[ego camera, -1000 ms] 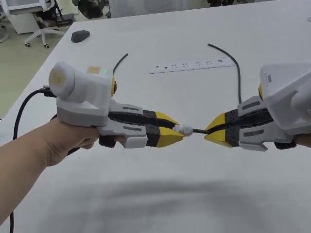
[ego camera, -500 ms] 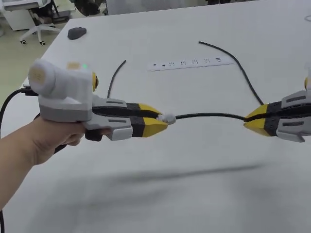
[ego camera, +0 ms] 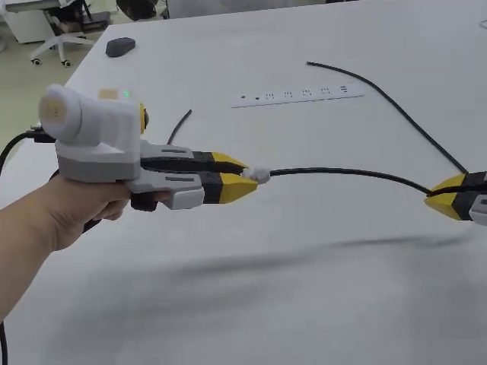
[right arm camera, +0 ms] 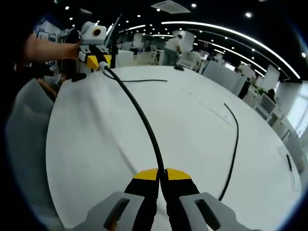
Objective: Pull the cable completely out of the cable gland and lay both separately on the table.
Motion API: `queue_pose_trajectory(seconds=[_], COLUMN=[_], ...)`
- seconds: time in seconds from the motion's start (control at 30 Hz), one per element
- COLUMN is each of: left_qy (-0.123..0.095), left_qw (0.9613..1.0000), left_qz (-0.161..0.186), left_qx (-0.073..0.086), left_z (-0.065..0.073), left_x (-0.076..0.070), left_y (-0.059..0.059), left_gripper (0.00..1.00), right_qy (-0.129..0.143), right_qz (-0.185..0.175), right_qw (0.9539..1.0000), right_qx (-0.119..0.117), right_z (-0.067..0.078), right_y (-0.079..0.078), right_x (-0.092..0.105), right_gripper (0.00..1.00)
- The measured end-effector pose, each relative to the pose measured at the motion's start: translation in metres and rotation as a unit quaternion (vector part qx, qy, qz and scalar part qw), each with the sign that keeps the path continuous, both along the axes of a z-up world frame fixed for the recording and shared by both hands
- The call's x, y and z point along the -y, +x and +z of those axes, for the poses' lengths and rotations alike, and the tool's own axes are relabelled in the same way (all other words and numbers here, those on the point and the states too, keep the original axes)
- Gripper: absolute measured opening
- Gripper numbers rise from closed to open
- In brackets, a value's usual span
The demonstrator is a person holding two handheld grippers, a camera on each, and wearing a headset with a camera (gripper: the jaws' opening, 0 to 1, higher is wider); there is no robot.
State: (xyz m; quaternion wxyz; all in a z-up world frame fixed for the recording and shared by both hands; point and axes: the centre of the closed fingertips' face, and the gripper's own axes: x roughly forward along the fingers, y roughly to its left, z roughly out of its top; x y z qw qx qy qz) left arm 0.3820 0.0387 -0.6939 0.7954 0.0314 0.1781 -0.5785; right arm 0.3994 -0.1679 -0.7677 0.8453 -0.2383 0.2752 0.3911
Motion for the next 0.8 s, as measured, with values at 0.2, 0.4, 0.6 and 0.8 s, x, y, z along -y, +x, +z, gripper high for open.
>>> queue_pose_trajectory(seconds=[0.2,0.4,0.6,0.8], left_qy=[0.002,0.002,0.006,0.04], left_qw=[1.0,1.0,0.9999,0.9979], left_qz=[0.002,0.006,0.004,-0.027], left_qx=[0.002,0.006,0.012,0.044], left_z=[0.0,0.003,0.003,0.0], left_x=[-0.001,0.0,0.003,0.016], left_y=[0.001,0.003,0.002,-0.008], left_gripper=[0.15,0.15,0.15,0.15], right_qy=[0.021,0.01,0.046,0.085], right_qz=[-0.009,-0.007,0.038,0.123], right_qw=[0.9996,0.9999,0.9969,0.9861], right_qx=[-0.017,0.003,0.051,0.072], right_z=[0.003,0.011,0.061,0.104], right_y=[-0.002,0.004,-0.001,-0.017], right_x=[0.0,0.001,-0.047,-0.12], right_gripper=[0.0,0.12,0.23,0.15])
